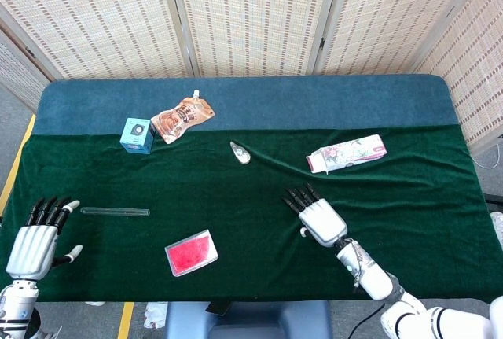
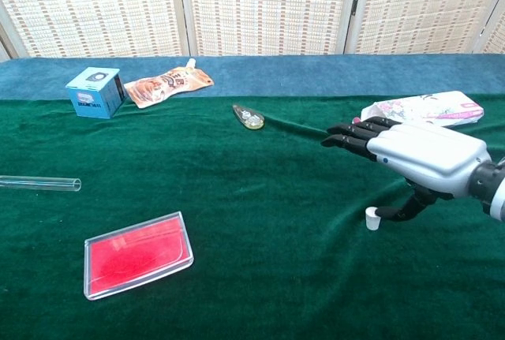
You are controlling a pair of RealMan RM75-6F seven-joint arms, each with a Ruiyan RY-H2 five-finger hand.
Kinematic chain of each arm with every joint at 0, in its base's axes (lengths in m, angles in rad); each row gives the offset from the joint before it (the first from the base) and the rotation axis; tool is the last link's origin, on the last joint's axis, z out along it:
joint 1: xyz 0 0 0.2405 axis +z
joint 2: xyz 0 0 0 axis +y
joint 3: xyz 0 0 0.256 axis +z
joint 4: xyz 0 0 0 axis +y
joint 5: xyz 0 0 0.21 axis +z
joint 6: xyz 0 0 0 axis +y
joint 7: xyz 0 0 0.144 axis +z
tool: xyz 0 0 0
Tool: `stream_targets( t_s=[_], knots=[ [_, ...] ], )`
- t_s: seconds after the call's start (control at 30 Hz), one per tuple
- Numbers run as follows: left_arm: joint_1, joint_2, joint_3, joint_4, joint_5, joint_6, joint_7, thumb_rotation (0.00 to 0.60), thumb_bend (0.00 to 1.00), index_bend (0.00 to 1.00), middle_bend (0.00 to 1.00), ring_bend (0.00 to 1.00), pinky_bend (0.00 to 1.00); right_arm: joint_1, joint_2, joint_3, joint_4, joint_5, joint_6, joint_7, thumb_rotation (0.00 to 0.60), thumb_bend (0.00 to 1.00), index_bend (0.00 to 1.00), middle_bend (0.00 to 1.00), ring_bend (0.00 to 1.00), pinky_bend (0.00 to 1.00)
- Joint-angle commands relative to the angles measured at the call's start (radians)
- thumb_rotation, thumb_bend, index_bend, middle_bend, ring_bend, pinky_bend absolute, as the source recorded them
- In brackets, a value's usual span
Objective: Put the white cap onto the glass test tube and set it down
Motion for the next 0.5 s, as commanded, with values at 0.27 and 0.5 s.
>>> stream_targets(
  t_s=[0.27, 0.5],
  knots=[
    [-0.007, 0.013, -0.012, -0.008, 0.0, 0.002, -0.003, 0.6, 0.23, 0.2, 0.15, 0.1, 0.0, -0.033, 0.091, -0.017, -0.114, -0.022, 0.08, 0.008, 0.6, 0.26, 0.0, 0.0, 0.0, 0.0],
    [-0.05, 0.031, -0.026, -0.02, 0.02, -0.036, -0.021, 0.6, 0.23, 0.22, 0.15, 0.11, 0.0, -0.067, 0.22, -0.013, -0.229, -0.037, 0.156, 0.044, 0.6, 0.26, 0.0, 0.02, 0.05, 0.0]
  ],
)
